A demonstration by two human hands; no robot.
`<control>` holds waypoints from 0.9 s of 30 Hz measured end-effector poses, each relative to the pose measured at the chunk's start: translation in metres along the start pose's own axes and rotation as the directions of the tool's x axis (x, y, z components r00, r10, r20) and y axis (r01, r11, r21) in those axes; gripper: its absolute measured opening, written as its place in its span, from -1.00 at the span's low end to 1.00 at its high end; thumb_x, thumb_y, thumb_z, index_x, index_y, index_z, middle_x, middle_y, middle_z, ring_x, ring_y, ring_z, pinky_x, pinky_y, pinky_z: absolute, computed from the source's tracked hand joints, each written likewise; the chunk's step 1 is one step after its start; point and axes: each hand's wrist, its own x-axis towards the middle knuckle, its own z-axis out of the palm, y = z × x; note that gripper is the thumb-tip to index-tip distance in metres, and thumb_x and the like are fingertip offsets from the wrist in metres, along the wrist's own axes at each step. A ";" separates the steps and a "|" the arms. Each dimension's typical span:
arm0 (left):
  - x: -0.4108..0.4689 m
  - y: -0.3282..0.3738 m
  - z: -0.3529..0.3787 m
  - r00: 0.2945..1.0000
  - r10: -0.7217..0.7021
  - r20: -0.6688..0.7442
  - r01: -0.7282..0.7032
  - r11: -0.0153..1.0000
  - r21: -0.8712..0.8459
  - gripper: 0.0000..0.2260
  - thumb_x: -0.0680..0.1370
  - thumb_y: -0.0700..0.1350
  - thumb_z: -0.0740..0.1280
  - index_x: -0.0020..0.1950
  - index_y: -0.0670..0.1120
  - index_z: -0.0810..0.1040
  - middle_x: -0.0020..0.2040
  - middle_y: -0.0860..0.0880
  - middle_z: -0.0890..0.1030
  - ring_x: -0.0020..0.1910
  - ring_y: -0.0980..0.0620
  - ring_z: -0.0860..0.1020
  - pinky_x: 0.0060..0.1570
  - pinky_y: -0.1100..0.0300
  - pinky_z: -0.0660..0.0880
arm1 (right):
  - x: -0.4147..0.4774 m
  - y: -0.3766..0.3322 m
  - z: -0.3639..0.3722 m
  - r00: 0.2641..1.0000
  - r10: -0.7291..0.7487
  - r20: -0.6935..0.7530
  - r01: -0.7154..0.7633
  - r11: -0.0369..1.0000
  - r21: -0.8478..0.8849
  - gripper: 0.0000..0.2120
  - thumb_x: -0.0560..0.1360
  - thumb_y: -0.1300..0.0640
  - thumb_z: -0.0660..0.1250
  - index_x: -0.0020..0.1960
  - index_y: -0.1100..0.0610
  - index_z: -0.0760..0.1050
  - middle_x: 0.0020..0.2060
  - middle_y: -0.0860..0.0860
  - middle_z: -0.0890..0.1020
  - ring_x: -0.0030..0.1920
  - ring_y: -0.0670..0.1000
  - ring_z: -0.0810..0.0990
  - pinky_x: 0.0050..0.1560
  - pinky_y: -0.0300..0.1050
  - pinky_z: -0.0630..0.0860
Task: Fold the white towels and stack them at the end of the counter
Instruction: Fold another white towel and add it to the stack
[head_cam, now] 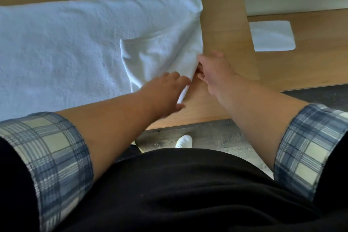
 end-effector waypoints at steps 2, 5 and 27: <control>-0.005 0.006 0.020 0.992 -0.088 0.088 0.070 0.979 0.192 -0.26 0.45 0.24 0.42 0.49 0.05 0.14 0.37 -0.07 0.33 0.30 -0.13 0.37 0.25 -0.04 0.41 | 0.003 -0.008 0.003 0.998 0.034 0.062 -0.026 0.993 -0.114 -0.56 0.47 -0.01 0.40 0.31 0.06 0.44 0.10 -0.01 0.64 0.03 0.02 0.63 -0.16 -0.13 0.49; -0.005 0.012 0.029 0.988 -0.148 0.034 0.133 0.950 0.281 -0.36 0.54 0.06 0.35 0.51 0.00 0.09 0.35 -0.11 0.32 0.25 -0.16 0.38 0.16 -0.08 0.46 | 0.013 -0.012 0.004 0.982 0.077 0.172 -0.039 0.975 -0.218 -0.84 0.53 -0.06 0.38 0.03 0.00 0.56 -0.09 -0.09 0.62 -0.15 -0.06 0.52 -0.22 -0.18 0.40; -0.004 -0.002 0.011 0.832 -0.371 -0.413 0.368 0.925 -0.091 -0.48 0.56 0.20 0.17 0.50 0.15 0.17 0.44 -0.10 0.30 0.41 -0.13 0.23 0.41 -0.01 0.11 | -0.010 0.016 -0.047 0.931 -0.298 0.212 0.361 0.659 -0.660 -0.85 0.56 0.16 0.27 0.07 0.01 0.34 -0.16 0.01 0.53 -0.27 0.03 0.57 -0.38 -0.03 0.57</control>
